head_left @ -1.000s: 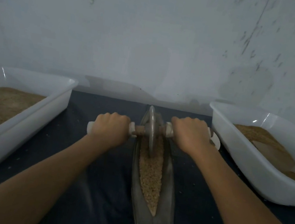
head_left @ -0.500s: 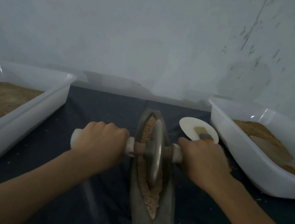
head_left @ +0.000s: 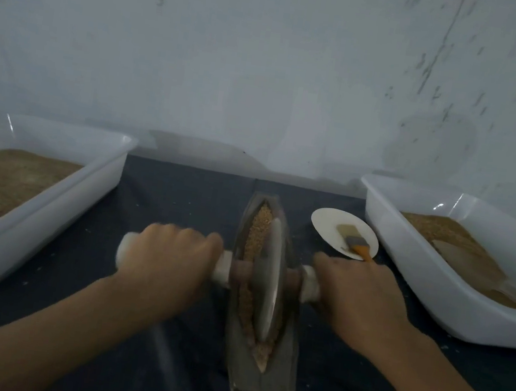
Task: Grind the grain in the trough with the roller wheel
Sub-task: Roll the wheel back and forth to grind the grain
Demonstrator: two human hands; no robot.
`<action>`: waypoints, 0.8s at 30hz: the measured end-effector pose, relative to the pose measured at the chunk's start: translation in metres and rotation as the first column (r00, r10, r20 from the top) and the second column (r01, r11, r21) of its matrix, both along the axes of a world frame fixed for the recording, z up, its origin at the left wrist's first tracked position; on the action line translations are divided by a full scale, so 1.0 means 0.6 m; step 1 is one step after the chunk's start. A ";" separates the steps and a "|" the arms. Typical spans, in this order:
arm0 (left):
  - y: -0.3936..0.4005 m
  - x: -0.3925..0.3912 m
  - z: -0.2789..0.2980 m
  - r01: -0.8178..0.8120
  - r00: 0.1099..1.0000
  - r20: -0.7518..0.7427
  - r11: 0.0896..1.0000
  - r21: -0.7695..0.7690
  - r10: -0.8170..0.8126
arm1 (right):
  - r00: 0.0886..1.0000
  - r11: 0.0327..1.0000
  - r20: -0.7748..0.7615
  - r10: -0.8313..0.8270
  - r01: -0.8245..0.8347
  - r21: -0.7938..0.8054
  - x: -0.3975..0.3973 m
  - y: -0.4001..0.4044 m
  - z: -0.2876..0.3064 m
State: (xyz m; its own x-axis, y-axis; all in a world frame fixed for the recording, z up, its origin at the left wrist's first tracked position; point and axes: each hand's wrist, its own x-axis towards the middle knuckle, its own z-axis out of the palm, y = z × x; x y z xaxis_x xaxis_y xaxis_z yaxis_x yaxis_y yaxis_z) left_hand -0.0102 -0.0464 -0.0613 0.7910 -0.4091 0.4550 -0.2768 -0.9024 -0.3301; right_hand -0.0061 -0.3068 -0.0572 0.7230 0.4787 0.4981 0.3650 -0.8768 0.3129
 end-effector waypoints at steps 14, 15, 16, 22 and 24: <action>-0.037 0.124 0.031 -0.163 0.979 -0.128 0.986 -0.041 0.156 | 0.975 0.978 -0.103 -0.195 0.201 0.054 0.129 0.019 -0.019; -0.038 0.108 0.035 -0.161 0.980 -0.129 0.986 -0.037 0.155 | 0.975 0.979 -0.118 -0.188 0.196 0.057 0.113 0.015 -0.019; -0.037 0.087 0.035 -0.157 0.979 -0.136 0.987 -0.042 0.150 | 0.976 0.982 -0.132 -0.175 0.182 0.043 0.092 0.010 -0.018; 0.000 -0.030 0.007 -0.006 1.000 0.026 0.999 -0.033 0.007 | 1.000 0.998 0.004 -0.031 0.030 0.049 -0.024 -0.010 -0.015; 0.002 -0.009 -0.002 -0.061 0.998 0.001 0.998 -0.019 0.061 | 0.999 0.998 -0.005 -0.045 0.045 0.043 -0.012 -0.006 -0.017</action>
State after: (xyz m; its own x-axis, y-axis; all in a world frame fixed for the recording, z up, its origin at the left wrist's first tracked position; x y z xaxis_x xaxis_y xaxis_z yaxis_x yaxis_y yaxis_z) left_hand -0.0158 -0.0454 -0.0627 0.8134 -0.3515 0.4635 -0.2205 -0.9237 -0.3134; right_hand -0.0131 -0.3107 -0.0673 0.7456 0.4236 0.5143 0.3259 -0.9051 0.2730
